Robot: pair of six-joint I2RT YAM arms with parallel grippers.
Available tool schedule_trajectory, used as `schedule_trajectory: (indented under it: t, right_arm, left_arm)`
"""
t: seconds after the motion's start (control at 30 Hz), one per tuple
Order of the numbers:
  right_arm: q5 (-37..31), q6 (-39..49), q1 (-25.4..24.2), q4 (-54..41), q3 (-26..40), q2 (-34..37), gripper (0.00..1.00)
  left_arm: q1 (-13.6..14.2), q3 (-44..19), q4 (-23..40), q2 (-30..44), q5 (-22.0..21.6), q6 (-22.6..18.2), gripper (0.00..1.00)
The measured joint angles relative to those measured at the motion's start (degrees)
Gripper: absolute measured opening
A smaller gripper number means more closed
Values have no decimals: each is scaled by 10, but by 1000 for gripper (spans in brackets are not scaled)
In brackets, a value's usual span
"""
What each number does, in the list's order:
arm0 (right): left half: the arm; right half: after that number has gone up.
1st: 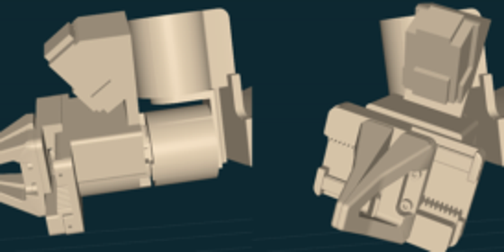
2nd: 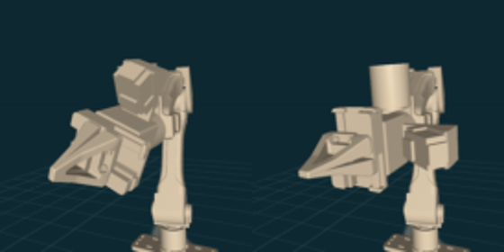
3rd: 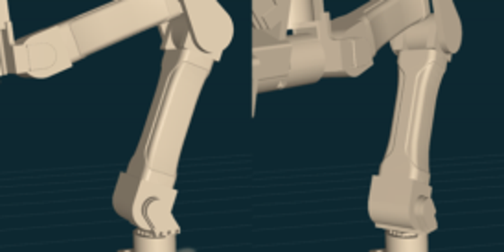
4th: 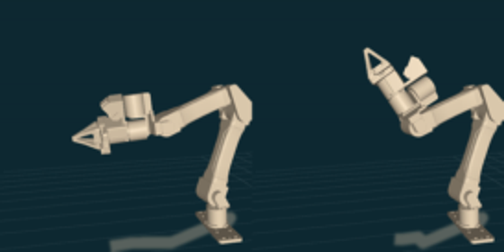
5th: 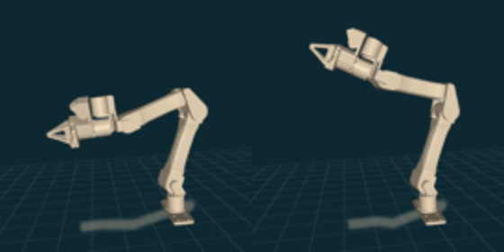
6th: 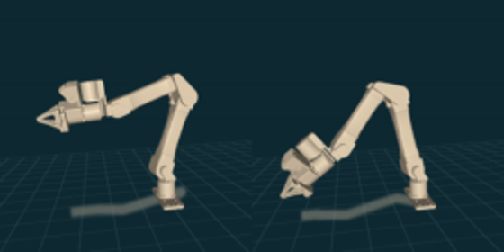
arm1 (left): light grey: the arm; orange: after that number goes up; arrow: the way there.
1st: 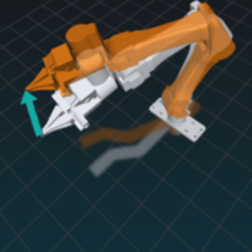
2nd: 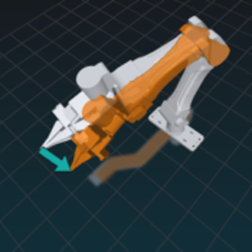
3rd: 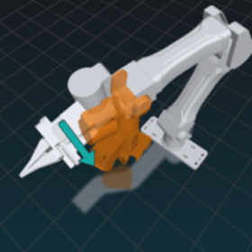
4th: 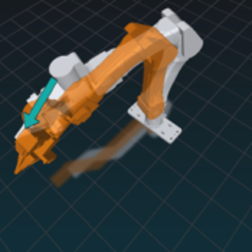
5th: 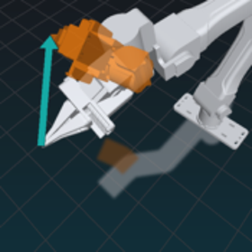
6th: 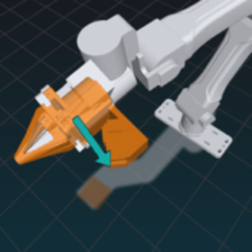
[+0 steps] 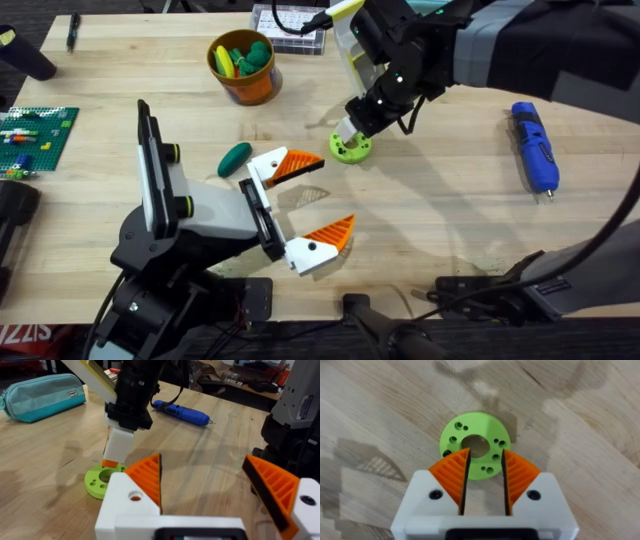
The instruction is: Pick up the gripper from the table and insert it into the empty holder that is missing its gripper. Then pick up a screw, insert it into the mounting hole, and use the screwdriver to tighten it. Finally, clean up the table by picking up the vegetable and placing it into the bucket.
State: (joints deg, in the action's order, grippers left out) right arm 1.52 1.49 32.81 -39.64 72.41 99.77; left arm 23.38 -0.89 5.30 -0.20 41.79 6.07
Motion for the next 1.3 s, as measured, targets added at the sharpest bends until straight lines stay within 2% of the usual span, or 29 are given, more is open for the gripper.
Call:
schedule_trajectory:
  t: [0.13,0.3,0.43,0.53,0.57,0.7,1.3]
  right_arm:
    - [4,-1,0,-4,0,0,401]
    - [60,-12,-1,-5,3,-1,401]
    - [73,-15,0,-17,7,-4,401]
    - [46,-13,24,-39,7,-7,401]
    - [23,-4,57,-34,7,-7,401]
    - [-12,4,94,-29,7,-7,401]
    - [-43,7,98,-12,7,36,401]
  left_arm:
    - [0,-1,-5,2,0,1,987]
    - [0,-1,-5,2,0,1,987]
    - [0,-1,-5,2,0,1,987]
    - [0,-1,-5,2,0,2,987]
    - [0,-1,-5,2,0,2,987]
    - [0,-1,-5,2,0,2,987]
    - [0,0,-5,2,0,2,987]
